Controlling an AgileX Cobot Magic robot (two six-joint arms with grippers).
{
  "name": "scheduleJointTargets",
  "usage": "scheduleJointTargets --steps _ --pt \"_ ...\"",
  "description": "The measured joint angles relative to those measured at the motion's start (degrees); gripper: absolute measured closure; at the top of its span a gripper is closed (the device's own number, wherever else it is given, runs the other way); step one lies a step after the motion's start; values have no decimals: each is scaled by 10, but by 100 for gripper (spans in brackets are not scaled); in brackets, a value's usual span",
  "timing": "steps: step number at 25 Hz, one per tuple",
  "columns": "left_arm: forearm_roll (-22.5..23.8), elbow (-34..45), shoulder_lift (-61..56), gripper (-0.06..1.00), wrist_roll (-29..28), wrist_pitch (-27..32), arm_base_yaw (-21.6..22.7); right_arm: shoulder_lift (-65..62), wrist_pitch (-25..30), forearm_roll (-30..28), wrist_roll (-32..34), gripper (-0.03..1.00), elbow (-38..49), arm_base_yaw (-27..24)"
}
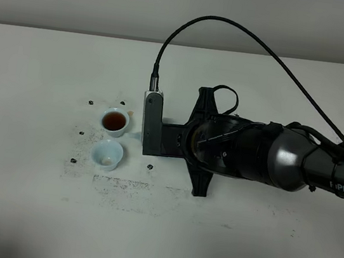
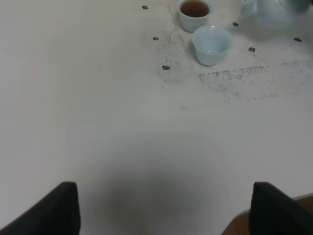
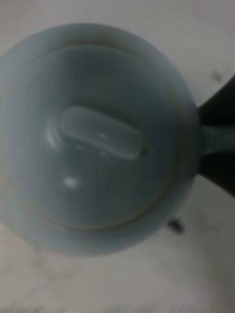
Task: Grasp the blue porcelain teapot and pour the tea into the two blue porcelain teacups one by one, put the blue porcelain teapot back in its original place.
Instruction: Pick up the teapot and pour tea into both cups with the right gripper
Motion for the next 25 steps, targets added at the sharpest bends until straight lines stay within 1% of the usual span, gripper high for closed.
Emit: scheduleJointTargets --steps 4,8,13,25 --pt "0 0 0 27 0 0 0 0 4 -83 21 93 0 2" --pt "0 0 0 27 0 0 0 0 -9 -139 23 93 0 12" --pt "0 0 0 27 0 0 0 0 -39 -170 25 93 0 17" --pt "0 0 0 27 0 0 0 0 -56 -260 25 93 4 17"
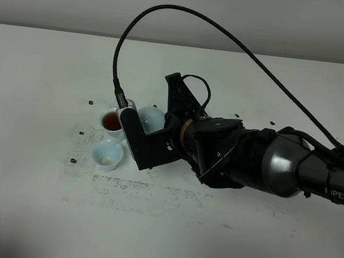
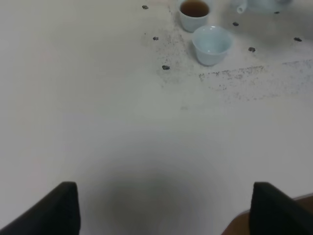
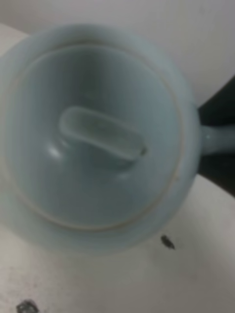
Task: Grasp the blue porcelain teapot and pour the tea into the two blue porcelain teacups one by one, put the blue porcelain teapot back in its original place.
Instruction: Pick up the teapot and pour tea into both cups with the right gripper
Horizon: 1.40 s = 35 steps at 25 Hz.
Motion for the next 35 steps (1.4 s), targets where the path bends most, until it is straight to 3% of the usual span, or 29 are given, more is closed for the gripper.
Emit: scheduleJointTargets --steps 11,20,26,35 --pt "0 0 0 27 1 0 0 0 -19 -4 37 93 0 -8" --pt "0 0 0 27 1 0 0 6 10 43 66 93 0 -17" --pt "0 0 0 27 1 0 0 34 63 61 72 93 -17 -17" --pt "0 0 0 27 0 0 0 42 76 68 108 93 -30 7"
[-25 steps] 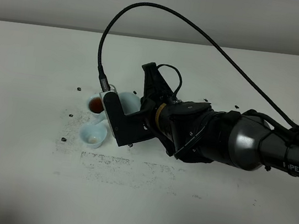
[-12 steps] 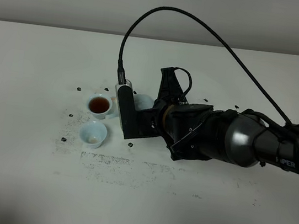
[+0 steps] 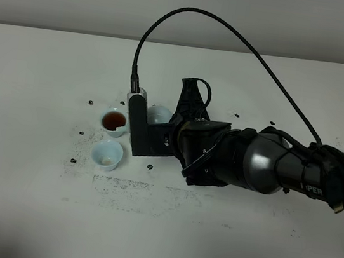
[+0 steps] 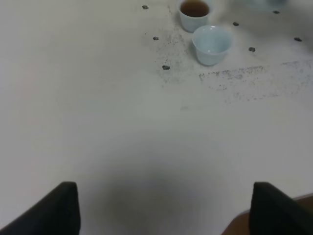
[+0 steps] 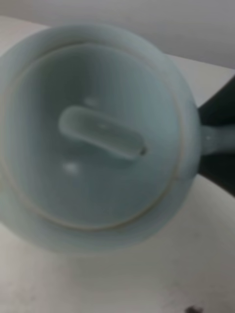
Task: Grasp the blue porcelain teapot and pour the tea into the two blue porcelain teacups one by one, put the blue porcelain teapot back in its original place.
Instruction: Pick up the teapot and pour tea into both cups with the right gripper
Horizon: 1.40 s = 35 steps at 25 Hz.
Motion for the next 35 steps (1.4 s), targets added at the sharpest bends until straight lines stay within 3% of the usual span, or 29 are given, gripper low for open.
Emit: scheduleJointTargets --steps 20,35 --pt "0 0 0 27 0 0 0 5 59 -1 24 93 -2 54" --pt "0 0 0 27 0 0 0 18 135 -86 53 93 -2 61"
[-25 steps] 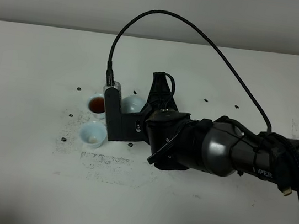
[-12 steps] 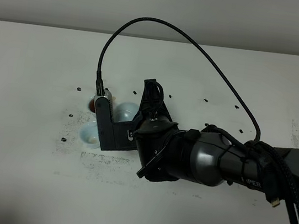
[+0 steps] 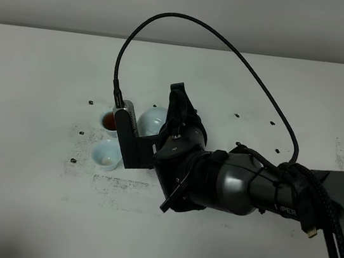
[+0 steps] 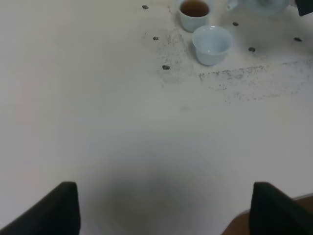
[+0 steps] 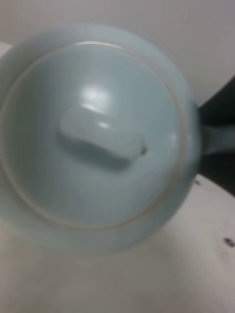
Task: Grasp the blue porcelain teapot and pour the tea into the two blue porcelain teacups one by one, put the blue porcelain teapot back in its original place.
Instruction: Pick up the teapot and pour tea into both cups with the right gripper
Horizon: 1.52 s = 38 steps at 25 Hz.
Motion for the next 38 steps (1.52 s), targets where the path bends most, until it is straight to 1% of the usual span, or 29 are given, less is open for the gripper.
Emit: scheduleJointTargets --steps 3,7,20,38 --pt "0 0 0 27 0 0 0 0 12 -10 2 93 0 10" --pt "0 0 0 27 0 0 0 0 11 -19 3 93 0 12" --pt "0 0 0 27 1 0 0 0 13 -83 3 93 0 21" --pt "0 0 0 27 0 0 0 1 12 -124 3 93 0 23"
